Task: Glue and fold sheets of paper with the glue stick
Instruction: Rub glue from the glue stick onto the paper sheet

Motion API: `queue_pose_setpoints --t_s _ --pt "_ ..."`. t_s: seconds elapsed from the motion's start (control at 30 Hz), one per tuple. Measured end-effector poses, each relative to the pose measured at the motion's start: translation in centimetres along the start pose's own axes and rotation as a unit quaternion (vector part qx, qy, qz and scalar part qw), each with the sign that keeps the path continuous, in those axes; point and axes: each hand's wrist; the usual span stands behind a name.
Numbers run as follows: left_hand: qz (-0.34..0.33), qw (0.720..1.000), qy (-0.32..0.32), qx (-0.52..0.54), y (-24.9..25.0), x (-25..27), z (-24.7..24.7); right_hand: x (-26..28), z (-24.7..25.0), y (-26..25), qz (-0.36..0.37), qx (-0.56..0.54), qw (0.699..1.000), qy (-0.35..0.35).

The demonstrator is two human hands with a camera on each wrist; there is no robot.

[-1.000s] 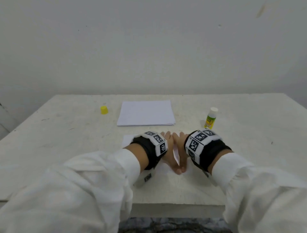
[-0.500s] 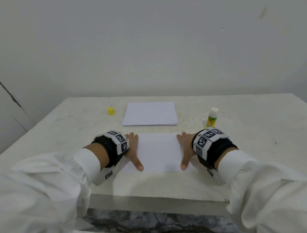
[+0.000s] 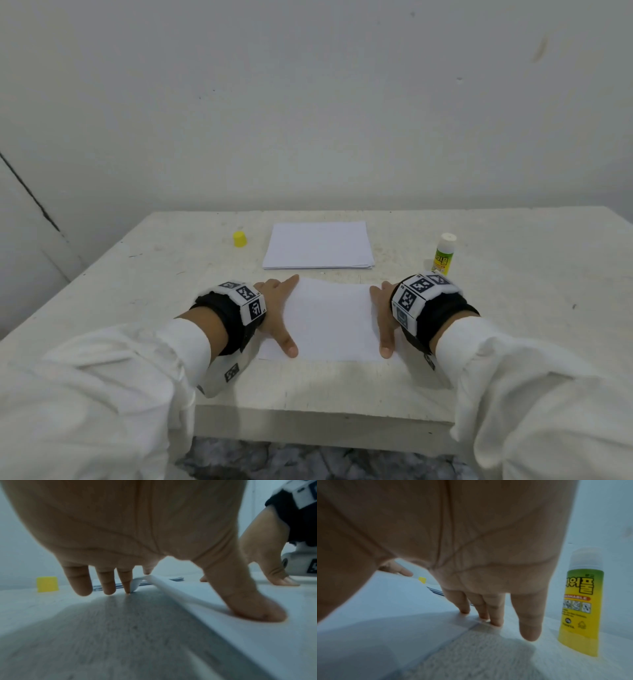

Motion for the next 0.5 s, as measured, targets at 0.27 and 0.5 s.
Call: queue_pose_setpoints --t_s 0.27,0.5 --pt "0.019 0.951 0.002 0.307 -2.0 1.2 -0.5 2.1 0.6 0.0 0.012 -0.052 0.998 -0.046" --pt "-0.048 0.930 -0.024 0.364 -4.4 0.1 0.4 3.1 1.5 1.0 0.022 -0.185 0.982 0.025"
Point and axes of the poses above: each hand's wrist, its own x-axis away from the middle knuckle, its own z-axis out of the back of the hand, y = z × x, and after that the axes turned 12 degrees about z, right-handed
